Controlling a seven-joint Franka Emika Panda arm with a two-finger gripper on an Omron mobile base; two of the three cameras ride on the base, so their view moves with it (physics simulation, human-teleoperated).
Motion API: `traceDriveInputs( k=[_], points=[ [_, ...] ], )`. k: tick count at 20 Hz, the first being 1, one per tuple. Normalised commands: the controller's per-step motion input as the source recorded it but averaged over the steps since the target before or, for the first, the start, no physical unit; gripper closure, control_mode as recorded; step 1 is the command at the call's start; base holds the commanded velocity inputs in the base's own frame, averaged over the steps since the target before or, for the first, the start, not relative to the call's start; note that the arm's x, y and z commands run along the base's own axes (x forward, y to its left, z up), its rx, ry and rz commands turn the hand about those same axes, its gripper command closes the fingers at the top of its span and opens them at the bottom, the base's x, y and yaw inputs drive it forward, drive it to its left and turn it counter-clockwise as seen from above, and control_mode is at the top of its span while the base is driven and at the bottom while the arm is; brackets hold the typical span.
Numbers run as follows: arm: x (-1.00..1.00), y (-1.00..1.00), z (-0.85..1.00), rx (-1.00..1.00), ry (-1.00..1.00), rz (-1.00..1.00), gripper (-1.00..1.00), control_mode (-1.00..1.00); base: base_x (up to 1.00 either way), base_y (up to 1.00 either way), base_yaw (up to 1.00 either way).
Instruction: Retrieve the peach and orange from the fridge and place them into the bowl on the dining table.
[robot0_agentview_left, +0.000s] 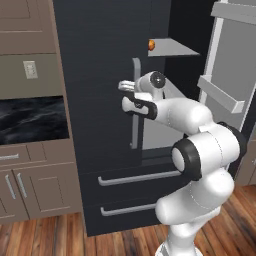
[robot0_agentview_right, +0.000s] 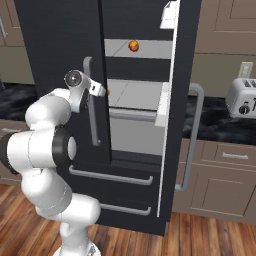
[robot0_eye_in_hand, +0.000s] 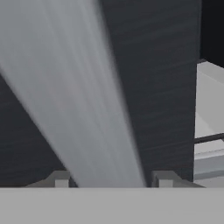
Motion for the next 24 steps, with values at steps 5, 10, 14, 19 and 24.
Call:
traceDriveInputs(
  k=[5,10,14,19,24],
  points=[
    [0.07,0.15,0.03,-0.05,0.25,0.0,1.0,-1.0,0.0,0.0,0.0],
    [-0.96,0.31,0.14,-0.08,0.07,0.0,1.0,-1.0,0.0,0.0,0.0],
    [-1.0,0.56,0.22,-0.12,0.0,0.03,1.0,-1.0,0.0,0.0,0.0],
    [-1.0,0.57,0.44,-0.14,-0.06,0.03,1.0,-1.0,0.0,0.0,0.0],
    [-1.0,0.41,0.74,-0.11,-0.1,0.0,-1.0,-1.0,0.0,0.0,0.0]
  ],
)
